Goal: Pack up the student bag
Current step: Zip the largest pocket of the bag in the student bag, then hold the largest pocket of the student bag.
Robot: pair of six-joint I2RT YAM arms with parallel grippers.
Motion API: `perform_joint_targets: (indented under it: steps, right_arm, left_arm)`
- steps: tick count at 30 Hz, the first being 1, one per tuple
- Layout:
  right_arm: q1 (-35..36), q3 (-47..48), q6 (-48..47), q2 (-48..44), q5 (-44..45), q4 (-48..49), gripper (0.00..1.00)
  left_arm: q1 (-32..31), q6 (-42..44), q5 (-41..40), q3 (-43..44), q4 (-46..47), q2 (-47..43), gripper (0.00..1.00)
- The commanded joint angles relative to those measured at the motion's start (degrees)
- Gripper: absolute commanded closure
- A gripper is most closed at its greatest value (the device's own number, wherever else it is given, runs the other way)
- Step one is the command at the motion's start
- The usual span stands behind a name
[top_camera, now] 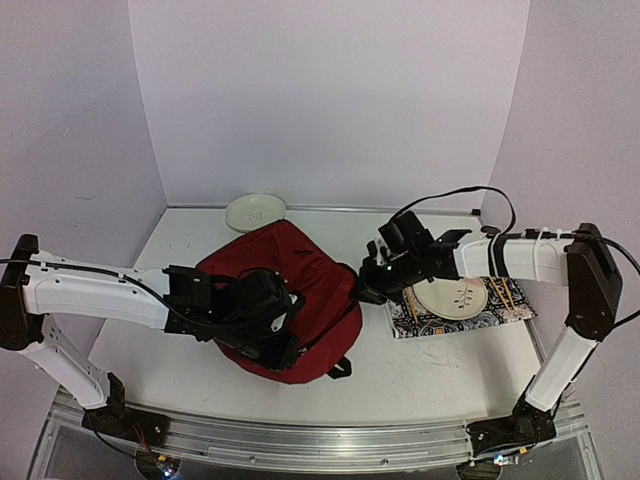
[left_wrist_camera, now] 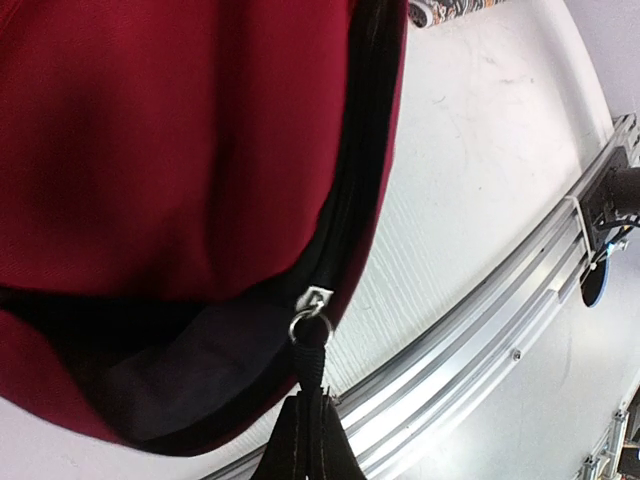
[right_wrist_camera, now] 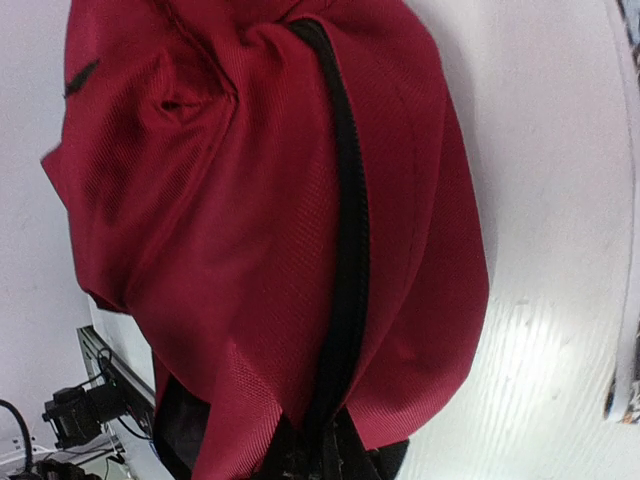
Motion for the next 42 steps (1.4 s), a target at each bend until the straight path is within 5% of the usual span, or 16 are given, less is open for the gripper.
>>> perform_joint_targets:
  steps: [1, 10, 16, 29, 42]
  right_arm:
    - [-5.6, 9.5, -8.3, 4.0, 4.4, -3.3, 1.00]
    - [-8.2, 25.2, -12.1, 14.1, 0.8, -9.0, 0.97]
    - [-5.8, 14.5, -8.2, 5.7, 0.2, -8.4, 0.72]
    - [7.6, -10.5, 12.2, -13.8, 6.6, 1.5, 0.44]
    - [15.1, -13.4, 21.2, -8.2, 6.2, 14.6, 0.42]
  left_arm:
    - [-0.2, -1.4, 1.6, -2.2, -2.8, -3.5, 1.00]
    - [-0.2, -0.1, -2.1, 1.5, -2.9, 0.2, 1.00]
    - [-0.2, 3.4, -3.4, 9.2, -0.6, 8.0, 1.00]
    - [-0.2, 6.2, 1.6, 13.7, 4.1, 13.7, 1.00]
    - [-0.2, 5.8, 1.7, 13.3, 4.6, 12.9, 1.00]
